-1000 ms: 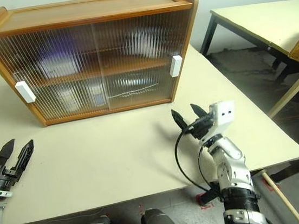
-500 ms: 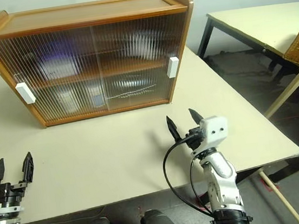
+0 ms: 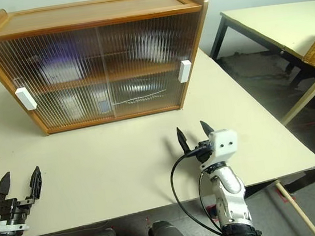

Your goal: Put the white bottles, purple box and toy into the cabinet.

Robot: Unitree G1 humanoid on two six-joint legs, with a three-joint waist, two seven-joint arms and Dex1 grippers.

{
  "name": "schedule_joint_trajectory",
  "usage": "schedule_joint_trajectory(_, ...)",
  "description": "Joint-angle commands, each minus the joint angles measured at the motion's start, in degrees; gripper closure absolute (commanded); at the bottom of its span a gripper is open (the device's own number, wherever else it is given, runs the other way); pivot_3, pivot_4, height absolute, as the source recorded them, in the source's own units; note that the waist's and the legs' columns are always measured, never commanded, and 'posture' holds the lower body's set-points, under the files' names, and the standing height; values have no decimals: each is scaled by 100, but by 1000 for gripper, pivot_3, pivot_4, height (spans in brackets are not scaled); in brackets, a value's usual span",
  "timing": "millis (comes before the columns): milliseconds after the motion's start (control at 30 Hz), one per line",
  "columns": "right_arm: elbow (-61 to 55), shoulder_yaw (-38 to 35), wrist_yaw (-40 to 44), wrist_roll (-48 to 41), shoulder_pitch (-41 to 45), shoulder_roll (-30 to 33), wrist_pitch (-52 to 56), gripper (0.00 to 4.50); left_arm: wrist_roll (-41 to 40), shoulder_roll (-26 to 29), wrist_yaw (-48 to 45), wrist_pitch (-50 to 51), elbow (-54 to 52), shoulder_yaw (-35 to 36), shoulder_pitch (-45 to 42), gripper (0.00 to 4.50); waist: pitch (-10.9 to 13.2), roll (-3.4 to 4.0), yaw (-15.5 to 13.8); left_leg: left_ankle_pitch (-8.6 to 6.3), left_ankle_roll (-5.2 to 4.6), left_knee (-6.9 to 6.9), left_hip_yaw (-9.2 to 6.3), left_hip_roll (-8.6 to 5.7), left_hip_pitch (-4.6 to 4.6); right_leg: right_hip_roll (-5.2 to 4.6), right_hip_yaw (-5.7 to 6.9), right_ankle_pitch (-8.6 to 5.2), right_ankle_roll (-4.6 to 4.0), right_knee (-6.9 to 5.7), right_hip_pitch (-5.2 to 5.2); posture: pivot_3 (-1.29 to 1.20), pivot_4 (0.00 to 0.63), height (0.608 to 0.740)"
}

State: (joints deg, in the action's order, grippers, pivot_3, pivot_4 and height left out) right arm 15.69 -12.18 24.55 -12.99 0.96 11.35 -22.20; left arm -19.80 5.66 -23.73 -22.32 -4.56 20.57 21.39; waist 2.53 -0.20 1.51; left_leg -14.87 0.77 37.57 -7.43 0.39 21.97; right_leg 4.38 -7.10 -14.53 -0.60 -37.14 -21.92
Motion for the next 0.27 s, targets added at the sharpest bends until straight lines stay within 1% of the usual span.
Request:
schedule_joint_trajectory(33, 344, -28, 105, -61, 57, 49, -252, 53, 30, 18, 39, -23, 36, -102, 21, 0, 0, 0, 0, -1, -2, 0, 0, 0, 0, 0, -1, -3, 0, 0, 0, -28, 62, 740)
schedule_joint_trajectory(267, 898, -47, 238, -88, 88, 49, -726, 53, -22, 122, 26, -20, 154, -146, -39, 0, -3, -6, 0, -9, -20, 1, 1, 3, -3, 1, 0, -14, -4, 0, 4, -33, 60, 740)
